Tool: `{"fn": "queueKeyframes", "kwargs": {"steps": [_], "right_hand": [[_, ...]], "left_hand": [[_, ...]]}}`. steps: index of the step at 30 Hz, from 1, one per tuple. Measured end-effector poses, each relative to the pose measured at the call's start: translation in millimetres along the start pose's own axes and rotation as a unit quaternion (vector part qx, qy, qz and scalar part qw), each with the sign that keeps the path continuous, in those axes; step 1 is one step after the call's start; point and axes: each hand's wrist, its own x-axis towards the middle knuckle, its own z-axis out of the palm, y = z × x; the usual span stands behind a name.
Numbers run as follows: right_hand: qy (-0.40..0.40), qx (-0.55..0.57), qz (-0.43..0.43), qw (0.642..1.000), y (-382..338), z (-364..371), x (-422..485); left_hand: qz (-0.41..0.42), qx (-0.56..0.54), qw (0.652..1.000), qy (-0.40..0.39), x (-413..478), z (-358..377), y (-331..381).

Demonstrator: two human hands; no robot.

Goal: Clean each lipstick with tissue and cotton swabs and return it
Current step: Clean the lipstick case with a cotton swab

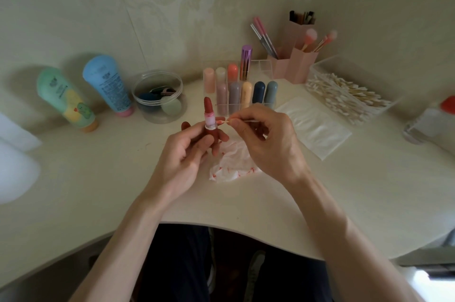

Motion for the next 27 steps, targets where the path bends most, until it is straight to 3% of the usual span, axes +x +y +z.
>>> {"fn": "queueKeyframes", "kwargs": {"steps": [5, 10, 18, 24, 27], "right_hand": [[0.009, -0.005, 0.005, 1.000, -0.5, 0.6, -0.2], [0.090, 0.012, 0.052, 0.994, 2.1, -5.8, 2.3], [0.151, 0.005, 0.128, 0.980, 4.7, -17.1, 6.3], [0.170, -0.001, 0.143, 0.975, 7.7, -20.3, 7.0], [0.194, 0.001, 0.139, 0.971, 7.8, -21.1, 7.6]], "left_hand": [[0.013, 0.005, 1.000, -0.020, -1.3, 0.2, 2.9], [0.028, -0.041, 0.998, 0.035, 0.7, 3.2, 8.2], [0.034, 0.123, 0.982, 0.137, 16.8, 14.6, 11.4], [0.017, 0.231, 0.961, 0.149, 39.6, 29.8, 12.2], [-0.009, 0.223, 0.964, 0.141, 43.8, 38.9, 10.4]]}}
